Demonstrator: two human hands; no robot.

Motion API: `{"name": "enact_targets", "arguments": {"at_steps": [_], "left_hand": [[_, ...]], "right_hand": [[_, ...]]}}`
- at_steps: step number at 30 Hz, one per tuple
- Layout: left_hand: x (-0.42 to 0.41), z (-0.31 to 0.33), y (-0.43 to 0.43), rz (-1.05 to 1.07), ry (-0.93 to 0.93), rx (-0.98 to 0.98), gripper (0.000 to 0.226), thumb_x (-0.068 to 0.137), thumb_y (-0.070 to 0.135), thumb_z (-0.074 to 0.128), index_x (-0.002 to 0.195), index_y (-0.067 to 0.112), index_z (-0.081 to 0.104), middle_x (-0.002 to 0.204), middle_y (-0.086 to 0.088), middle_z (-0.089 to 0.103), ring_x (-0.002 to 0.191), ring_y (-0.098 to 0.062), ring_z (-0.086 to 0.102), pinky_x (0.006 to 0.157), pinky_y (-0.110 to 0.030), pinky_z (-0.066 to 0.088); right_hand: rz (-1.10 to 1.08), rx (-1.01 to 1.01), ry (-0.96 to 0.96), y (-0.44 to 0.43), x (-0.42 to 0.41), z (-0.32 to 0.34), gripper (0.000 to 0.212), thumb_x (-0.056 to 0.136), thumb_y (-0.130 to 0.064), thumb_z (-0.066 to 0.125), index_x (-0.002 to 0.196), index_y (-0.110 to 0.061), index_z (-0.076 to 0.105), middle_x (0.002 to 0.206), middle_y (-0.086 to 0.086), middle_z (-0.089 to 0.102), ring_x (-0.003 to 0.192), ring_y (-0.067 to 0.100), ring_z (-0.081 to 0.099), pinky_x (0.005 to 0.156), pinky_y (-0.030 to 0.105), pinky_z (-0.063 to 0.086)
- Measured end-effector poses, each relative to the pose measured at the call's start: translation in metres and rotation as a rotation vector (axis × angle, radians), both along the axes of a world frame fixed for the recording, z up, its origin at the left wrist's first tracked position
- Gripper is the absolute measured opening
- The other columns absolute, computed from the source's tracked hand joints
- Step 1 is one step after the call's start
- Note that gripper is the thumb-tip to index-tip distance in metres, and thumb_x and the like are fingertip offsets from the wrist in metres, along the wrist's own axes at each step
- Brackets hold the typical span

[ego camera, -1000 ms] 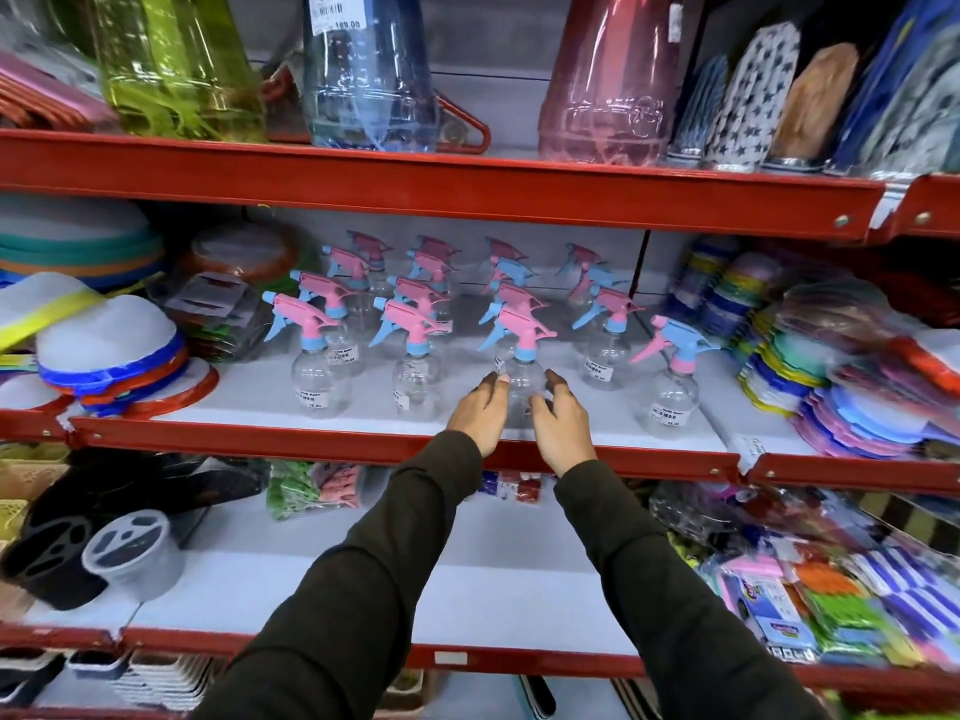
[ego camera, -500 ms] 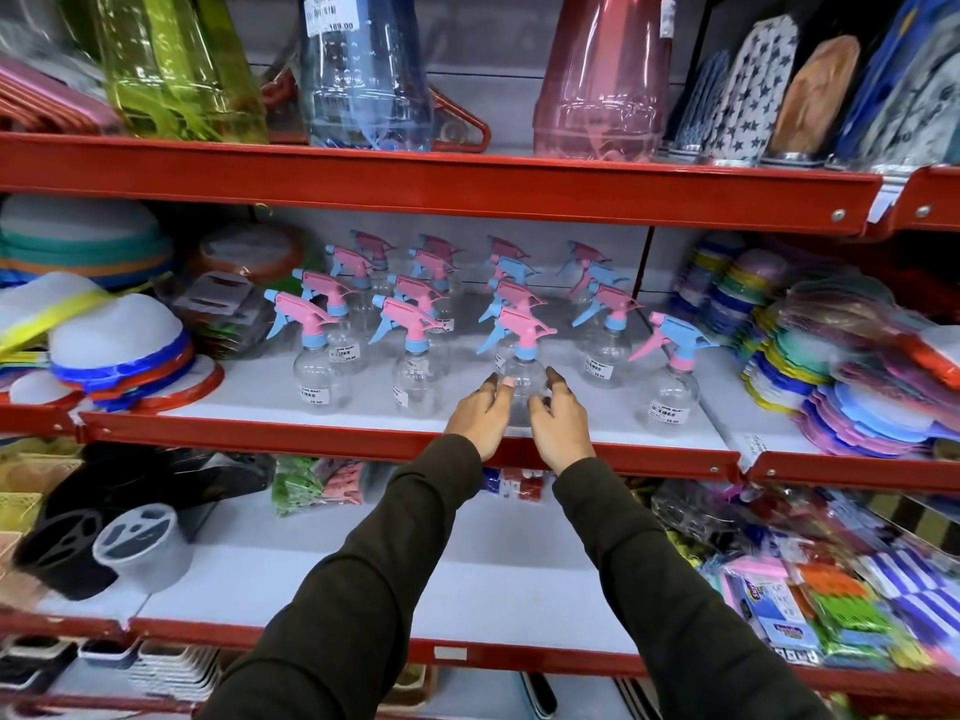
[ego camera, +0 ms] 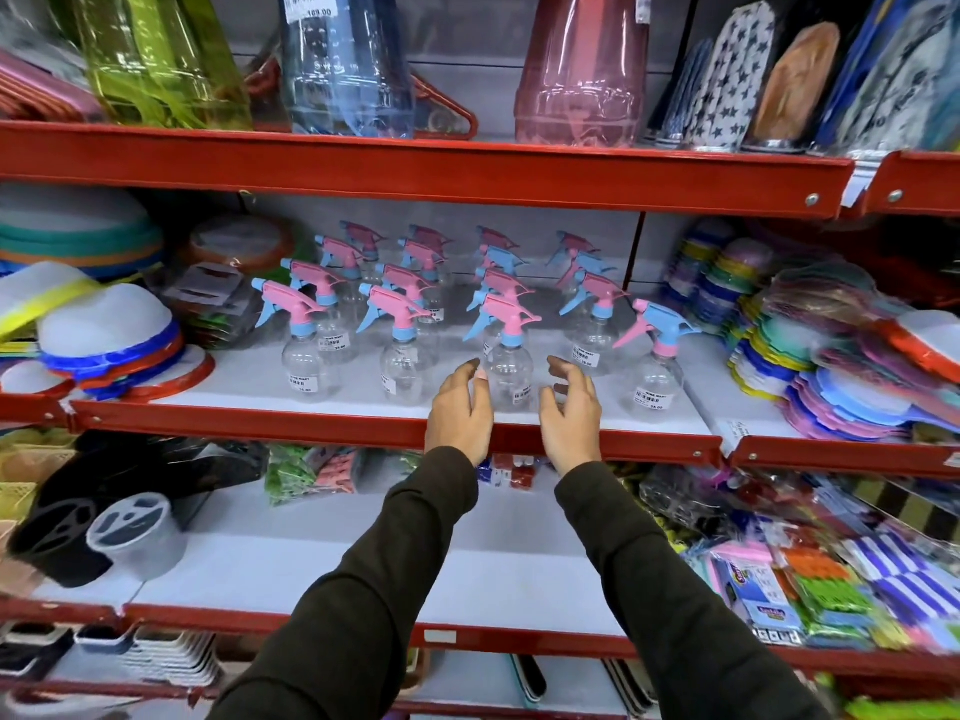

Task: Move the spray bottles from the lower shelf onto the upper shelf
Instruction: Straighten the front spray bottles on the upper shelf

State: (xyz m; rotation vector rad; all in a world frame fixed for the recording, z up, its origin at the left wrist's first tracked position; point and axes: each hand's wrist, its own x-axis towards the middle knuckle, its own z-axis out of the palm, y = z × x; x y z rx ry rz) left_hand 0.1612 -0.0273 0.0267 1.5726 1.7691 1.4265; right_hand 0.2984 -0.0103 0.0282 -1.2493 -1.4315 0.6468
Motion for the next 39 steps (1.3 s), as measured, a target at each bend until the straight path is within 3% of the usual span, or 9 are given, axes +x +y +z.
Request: {"name": "enact_targets", "arguments": {"at_steps": [4, 8, 14, 19, 23, 30, 34, 39], "left_hand": [[0.022, -0.003, -0.011, 0.005, -0.025, 0.179, 0.038, 0.104, 0.035, 0.037, 0.127, 0.017, 0.061, 0.124, -0.004, 0.064, 0.116, -0.020, 0.056, 0.098, -0.029, 0.043], [0.051, -0.002, -0.010, -0.101, -0.058, 0.217, 0.044, 0.102, 0.039, 0.033, 0.125, 0.016, 0.063, 0.122, -0.004, 0.066, 0.114, -0.018, 0.058, 0.101, -0.033, 0.046], [0.100, 0.012, 0.015, -0.274, -0.018, 0.027, 0.051, 0.105, 0.041, 0.030, 0.143, 0.013, 0.050, 0.145, -0.010, 0.054, 0.134, -0.026, 0.048, 0.111, -0.027, 0.031], [0.137, 0.029, 0.031, -0.404, 0.012, -0.187, 0.054, 0.106, 0.044, 0.027, 0.142, 0.010, 0.051, 0.151, -0.019, 0.047, 0.137, -0.033, 0.045, 0.109, -0.030, 0.030], [0.156, 0.033, 0.037, -0.492, 0.017, -0.343, 0.060, 0.106, 0.047, 0.022, 0.151, 0.010, 0.039, 0.159, -0.019, 0.036, 0.145, -0.033, 0.035, 0.117, -0.034, 0.024], [0.150, 0.026, 0.037, -0.421, -0.031, -0.300, 0.065, 0.104, 0.054, 0.021, 0.150, 0.014, 0.042, 0.156, -0.018, 0.041, 0.142, -0.032, 0.040, 0.114, -0.034, 0.028], [0.133, 0.024, 0.039, -0.369, -0.028, -0.271, 0.066, 0.103, 0.057, 0.020, 0.145, 0.014, 0.047, 0.152, -0.019, 0.046, 0.138, -0.032, 0.044, 0.110, -0.033, 0.030], [0.121, 0.019, 0.038, -0.342, -0.061, -0.293, 0.070, 0.101, 0.061, 0.021, 0.150, 0.015, 0.041, 0.156, -0.016, 0.042, 0.141, -0.031, 0.042, 0.115, -0.036, 0.028]], "right_hand": [[-0.064, 0.095, 0.043, -0.009, 0.019, 0.000, 0.034, 0.097, -0.006, 0.051, 0.127, -0.018, 0.060, 0.124, 0.000, 0.055, 0.110, 0.021, 0.058, 0.098, 0.039, 0.051], [-0.145, 0.150, 0.071, -0.012, 0.044, 0.000, 0.035, 0.095, -0.004, 0.052, 0.126, -0.019, 0.060, 0.124, 0.002, 0.055, 0.107, 0.021, 0.056, 0.094, 0.039, 0.051], [-0.303, 0.089, 0.111, -0.007, 0.092, -0.002, 0.049, 0.094, -0.006, 0.053, 0.142, -0.011, 0.044, 0.141, 0.011, 0.040, 0.134, 0.032, 0.040, 0.114, 0.051, 0.036], [-0.269, -0.130, 0.073, 0.008, 0.127, 0.006, 0.058, 0.101, -0.013, 0.045, 0.157, -0.009, 0.028, 0.162, 0.017, 0.025, 0.150, 0.033, 0.028, 0.124, 0.044, 0.023], [-0.196, -0.196, 0.042, 0.017, 0.136, 0.012, 0.055, 0.103, -0.014, 0.045, 0.155, -0.005, 0.031, 0.162, 0.014, 0.033, 0.150, 0.029, 0.032, 0.124, 0.039, 0.024], [-0.132, -0.205, 0.048, 0.022, 0.125, 0.014, 0.053, 0.104, -0.016, 0.043, 0.155, -0.007, 0.032, 0.162, 0.012, 0.036, 0.149, 0.026, 0.034, 0.119, 0.031, 0.025], [-0.071, -0.199, 0.029, 0.022, 0.108, 0.012, 0.051, 0.104, -0.016, 0.042, 0.154, -0.009, 0.036, 0.158, 0.011, 0.042, 0.144, 0.026, 0.041, 0.103, 0.020, 0.028], [-0.027, -0.207, -0.023, 0.019, 0.100, 0.010, 0.051, 0.104, -0.017, 0.042, 0.154, -0.009, 0.036, 0.159, 0.011, 0.041, 0.145, 0.026, 0.040, 0.115, 0.028, 0.029]]}}
